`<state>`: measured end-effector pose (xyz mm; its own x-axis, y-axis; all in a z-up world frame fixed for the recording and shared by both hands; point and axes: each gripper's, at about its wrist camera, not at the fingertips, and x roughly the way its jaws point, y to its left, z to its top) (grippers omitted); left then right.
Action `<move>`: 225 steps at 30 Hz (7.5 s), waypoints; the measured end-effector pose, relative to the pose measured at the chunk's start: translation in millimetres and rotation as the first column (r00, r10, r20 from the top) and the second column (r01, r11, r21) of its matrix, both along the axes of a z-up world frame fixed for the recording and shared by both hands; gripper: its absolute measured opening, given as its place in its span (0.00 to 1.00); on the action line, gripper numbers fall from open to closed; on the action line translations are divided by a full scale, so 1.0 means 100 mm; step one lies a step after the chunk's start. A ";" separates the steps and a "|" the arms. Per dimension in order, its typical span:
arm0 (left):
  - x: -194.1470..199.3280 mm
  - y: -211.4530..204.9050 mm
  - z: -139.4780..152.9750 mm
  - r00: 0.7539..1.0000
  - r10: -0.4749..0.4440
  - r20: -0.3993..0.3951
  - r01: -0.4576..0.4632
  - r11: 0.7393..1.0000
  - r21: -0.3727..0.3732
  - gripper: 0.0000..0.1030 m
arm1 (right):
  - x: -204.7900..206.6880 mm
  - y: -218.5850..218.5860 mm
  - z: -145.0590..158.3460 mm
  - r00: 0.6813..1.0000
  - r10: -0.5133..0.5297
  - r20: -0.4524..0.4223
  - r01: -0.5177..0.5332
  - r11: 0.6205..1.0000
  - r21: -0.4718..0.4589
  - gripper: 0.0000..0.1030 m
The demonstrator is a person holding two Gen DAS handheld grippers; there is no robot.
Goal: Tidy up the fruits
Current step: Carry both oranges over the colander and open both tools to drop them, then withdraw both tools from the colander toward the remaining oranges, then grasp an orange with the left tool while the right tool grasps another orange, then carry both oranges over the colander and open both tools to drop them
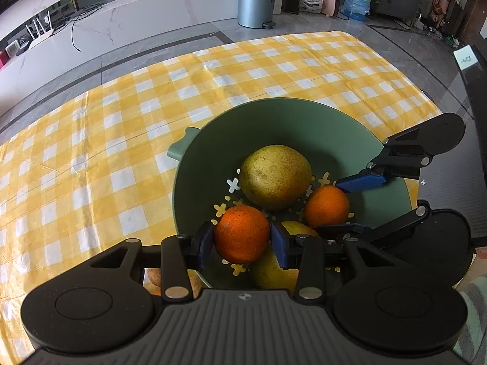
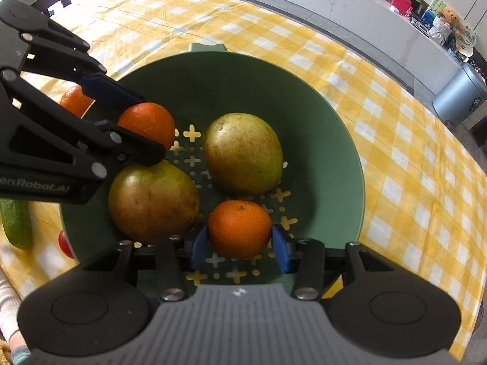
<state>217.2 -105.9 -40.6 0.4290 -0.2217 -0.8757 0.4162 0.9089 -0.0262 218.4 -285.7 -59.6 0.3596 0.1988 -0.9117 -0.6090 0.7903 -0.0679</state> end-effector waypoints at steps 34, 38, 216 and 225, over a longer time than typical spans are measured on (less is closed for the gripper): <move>-1.13 0.63 0.70 0.969 0.119 0.215 -0.077 0.978 -0.196 0.65 | -1.11 0.15 0.65 0.937 -0.273 0.217 0.198 0.928 0.315 0.68; -1.27 0.76 0.67 0.961 0.148 0.234 -0.099 0.973 -0.209 0.65 | -1.32 0.26 0.67 0.917 -0.321 0.238 0.222 0.905 0.363 0.68; -0.18 -0.26 0.03 0.997 -0.039 0.073 0.053 0.981 -0.189 0.60 | -0.91 -0.89 0.01 0.642 -0.733 0.226 0.483 0.616 0.623 0.52; -0.69 0.11 0.42 0.983 0.007 0.183 0.035 0.973 -0.227 0.65 | -1.06 -0.78 0.16 0.631 -0.718 0.294 0.450 0.648 0.615 0.62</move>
<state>148.5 -94.6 1.3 0.5714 -0.4138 -0.7088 0.4459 0.8815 -0.1552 112.0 -363.4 -43.5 0.8924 0.1036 -0.4391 0.0144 0.9663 0.2572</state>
